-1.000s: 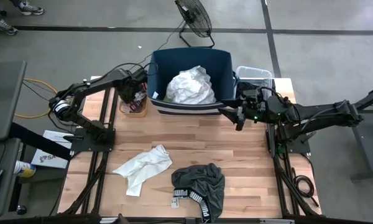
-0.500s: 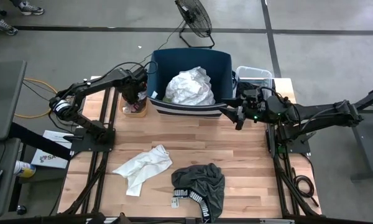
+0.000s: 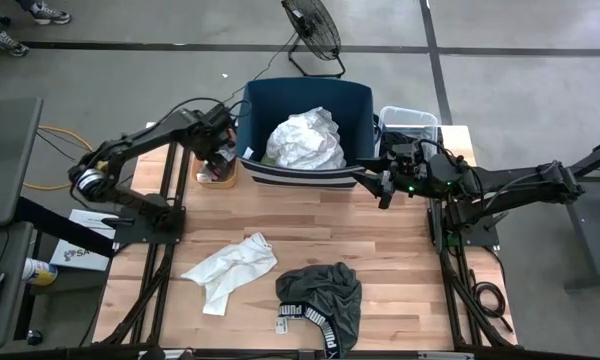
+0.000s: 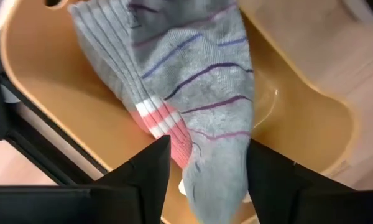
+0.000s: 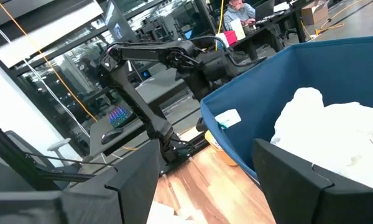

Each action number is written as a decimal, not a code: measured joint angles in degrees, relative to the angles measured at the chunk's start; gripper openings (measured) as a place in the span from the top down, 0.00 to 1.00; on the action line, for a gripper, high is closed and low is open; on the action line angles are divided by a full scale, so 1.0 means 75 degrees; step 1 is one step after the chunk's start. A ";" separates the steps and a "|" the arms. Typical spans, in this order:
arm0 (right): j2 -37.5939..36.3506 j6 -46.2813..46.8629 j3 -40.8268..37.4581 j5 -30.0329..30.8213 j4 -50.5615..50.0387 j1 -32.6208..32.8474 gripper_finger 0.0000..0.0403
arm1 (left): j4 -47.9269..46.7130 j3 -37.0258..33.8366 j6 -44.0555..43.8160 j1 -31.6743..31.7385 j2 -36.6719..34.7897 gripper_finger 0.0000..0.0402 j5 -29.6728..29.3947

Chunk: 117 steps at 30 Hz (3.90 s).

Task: Pick & Place Cloths
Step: Put the gray violet sock into the yellow bin, then put the white underwear into the transparent bin

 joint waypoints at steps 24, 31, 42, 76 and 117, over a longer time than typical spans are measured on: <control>0.0000 0.0590 0.0000 0.0029 -0.0484 -0.0001 0.39 | 0.0986 -0.0257 -0.1427 0.0003 -0.1331 0.99 0.0817; 0.0000 0.0777 0.0000 0.0029 -0.0507 -0.0001 0.39 | 0.2188 -0.1235 -0.2562 0.0536 -0.1328 1.00 0.0836; -0.0001 0.0782 0.0000 0.0029 -0.0507 0.0001 0.39 | 0.3984 -0.2122 -0.3573 0.1145 -0.1327 1.00 0.1739; 0.0000 0.0780 0.0000 0.0204 -0.0521 0.0001 0.39 | 0.4274 -0.2144 -0.3422 0.1148 -0.0533 1.00 0.0582; -0.0001 0.0541 0.0000 -0.0405 -0.0676 0.0001 0.39 | 0.3312 -0.2142 -0.3435 -0.2384 -0.5343 0.97 0.2763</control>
